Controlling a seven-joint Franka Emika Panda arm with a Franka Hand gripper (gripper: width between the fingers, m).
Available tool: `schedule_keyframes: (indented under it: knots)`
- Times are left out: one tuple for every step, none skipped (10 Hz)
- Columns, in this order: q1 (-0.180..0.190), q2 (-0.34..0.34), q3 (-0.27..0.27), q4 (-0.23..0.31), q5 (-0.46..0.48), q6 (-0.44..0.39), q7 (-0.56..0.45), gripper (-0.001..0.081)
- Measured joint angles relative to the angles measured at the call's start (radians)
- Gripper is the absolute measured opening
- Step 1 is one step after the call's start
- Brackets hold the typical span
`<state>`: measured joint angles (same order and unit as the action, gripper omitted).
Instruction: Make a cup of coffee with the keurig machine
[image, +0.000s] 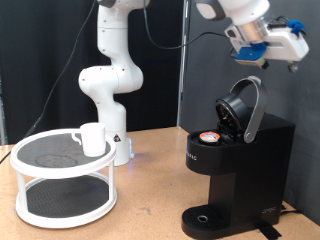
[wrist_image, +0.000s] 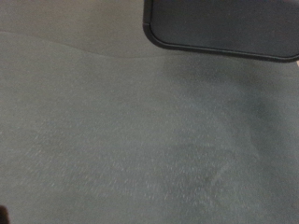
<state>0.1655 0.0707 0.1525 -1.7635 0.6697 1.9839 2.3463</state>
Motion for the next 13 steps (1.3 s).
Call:
schedule_keyframes:
  knots:
    - [0.010,0.025,0.011,0.023,-0.022,0.000,0.019,0.0734]
    - [0.015,0.044,0.018,0.039,-0.039,-0.002,0.024,0.0734]
    - [0.018,0.051,0.019,0.045,-0.053,-0.003,0.024,0.0734]
    - [0.017,0.051,0.019,0.045,-0.064,-0.003,0.021,0.0734]
    - [0.016,0.048,0.017,0.042,-0.069,-0.002,0.011,0.0734]
    - [0.012,0.037,0.014,0.029,-0.070,-0.002,-0.003,0.0606]
    - [0.006,0.020,0.011,0.006,-0.070,-0.005,-0.009,0.0470]
    - [-0.002,-0.005,0.006,-0.027,-0.069,-0.010,-0.012,0.0470]
    - [-0.010,-0.031,0.002,-0.062,-0.069,-0.015,-0.014,0.0287]
    - [-0.018,-0.057,-0.001,-0.099,-0.069,-0.019,-0.014,0.0143]
    - [-0.025,-0.082,-0.006,-0.135,-0.069,-0.020,-0.014,0.0143]
    - [-0.029,-0.108,-0.010,-0.167,-0.066,-0.019,-0.014,0.0031]
    - [-0.034,-0.136,-0.013,-0.199,-0.061,-0.015,-0.016,0.0031]
